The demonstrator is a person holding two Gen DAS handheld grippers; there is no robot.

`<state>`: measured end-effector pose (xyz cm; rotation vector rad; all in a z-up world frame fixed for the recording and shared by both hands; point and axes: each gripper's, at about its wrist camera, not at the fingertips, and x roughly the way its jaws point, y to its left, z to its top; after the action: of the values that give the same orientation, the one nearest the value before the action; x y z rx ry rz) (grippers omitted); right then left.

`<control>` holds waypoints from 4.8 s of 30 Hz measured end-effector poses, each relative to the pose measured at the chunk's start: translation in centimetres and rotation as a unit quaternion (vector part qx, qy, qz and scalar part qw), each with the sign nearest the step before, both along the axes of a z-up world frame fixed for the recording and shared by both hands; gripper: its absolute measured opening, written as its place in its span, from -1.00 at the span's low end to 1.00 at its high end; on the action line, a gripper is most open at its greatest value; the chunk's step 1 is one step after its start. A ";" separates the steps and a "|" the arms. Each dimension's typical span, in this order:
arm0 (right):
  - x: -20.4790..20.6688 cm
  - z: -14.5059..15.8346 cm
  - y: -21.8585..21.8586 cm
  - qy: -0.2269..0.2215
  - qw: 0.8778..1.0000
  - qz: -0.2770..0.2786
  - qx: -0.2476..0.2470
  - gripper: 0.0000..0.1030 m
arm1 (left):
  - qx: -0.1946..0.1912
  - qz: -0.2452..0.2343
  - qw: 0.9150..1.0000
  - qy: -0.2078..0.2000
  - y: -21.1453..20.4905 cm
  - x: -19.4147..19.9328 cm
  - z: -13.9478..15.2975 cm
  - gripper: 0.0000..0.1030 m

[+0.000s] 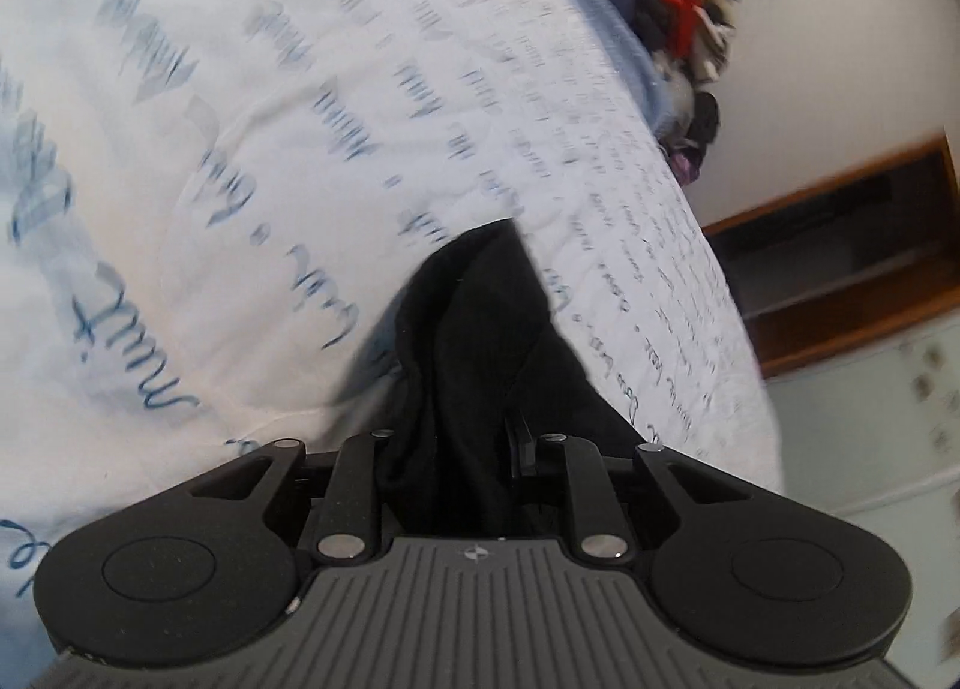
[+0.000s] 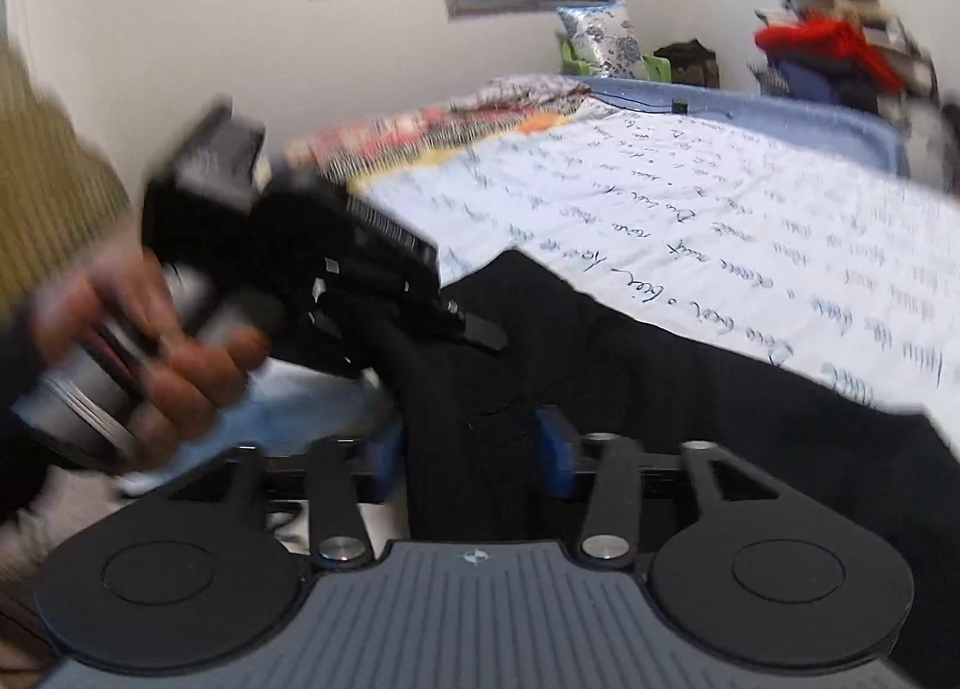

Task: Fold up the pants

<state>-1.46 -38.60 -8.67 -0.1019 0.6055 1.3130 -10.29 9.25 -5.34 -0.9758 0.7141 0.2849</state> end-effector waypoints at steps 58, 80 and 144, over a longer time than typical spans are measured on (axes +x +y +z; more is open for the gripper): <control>15.9 -6.3 -23.3 0.463 0.865 -0.194 0.013 1.00 | 0.141 -0.176 0.969 -0.103 -21.8 1.1 3.0 0.53; 13.8 -7.2 -23.4 0.420 0.884 -0.189 0.075 -0.64 | 0.147 -0.185 0.967 -0.093 -22.4 1.3 3.5 0.61; 15.7 -1.9 -33.9 0.344 0.894 -0.249 0.143 0.39 | 0.249 -0.361 0.894 -0.085 -33.0 4.1 0.2 0.84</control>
<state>14.27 -72.47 -10.59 0.7511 0.9481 0.8936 -6.19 -23.75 -5.16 -0.1988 0.7452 -0.2671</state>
